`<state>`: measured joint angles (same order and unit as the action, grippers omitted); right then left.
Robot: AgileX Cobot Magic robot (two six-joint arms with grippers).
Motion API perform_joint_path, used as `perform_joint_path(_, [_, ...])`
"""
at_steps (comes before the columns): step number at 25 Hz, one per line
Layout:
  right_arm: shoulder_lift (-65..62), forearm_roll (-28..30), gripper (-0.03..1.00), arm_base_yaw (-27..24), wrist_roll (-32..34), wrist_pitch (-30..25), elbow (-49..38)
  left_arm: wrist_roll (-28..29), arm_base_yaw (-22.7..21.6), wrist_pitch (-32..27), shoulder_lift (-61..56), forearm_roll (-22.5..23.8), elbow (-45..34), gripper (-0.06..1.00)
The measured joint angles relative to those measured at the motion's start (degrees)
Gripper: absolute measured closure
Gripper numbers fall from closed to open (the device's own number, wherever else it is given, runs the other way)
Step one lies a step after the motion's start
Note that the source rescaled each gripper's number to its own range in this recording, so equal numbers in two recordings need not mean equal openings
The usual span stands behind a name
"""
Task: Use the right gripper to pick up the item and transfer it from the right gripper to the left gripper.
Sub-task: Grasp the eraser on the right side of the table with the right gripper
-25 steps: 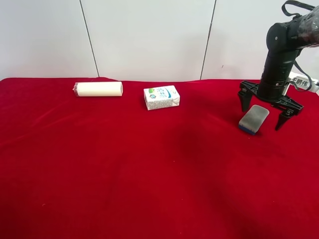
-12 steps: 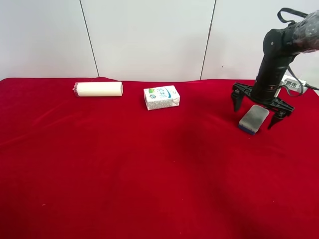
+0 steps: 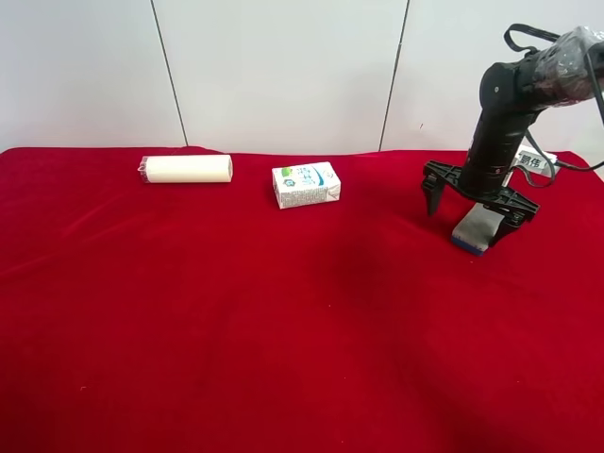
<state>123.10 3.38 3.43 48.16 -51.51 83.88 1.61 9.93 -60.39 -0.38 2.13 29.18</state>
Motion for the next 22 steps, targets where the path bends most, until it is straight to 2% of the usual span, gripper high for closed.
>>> perform_joint_path(7, [0.1, 1.0, -0.03, 0.0, 0.0, -2.0, 0.0, 0.0, 0.0, 0.0, 0.0, 0.0, 0.0, -0.06])
perform_joint_path(22, [1.4, 2.0, -0.03, 0.0, 0.0, -2.0, 0.0, 0.0, 0.0, 0.0, 0.0, 0.0, 0.0, -0.06])
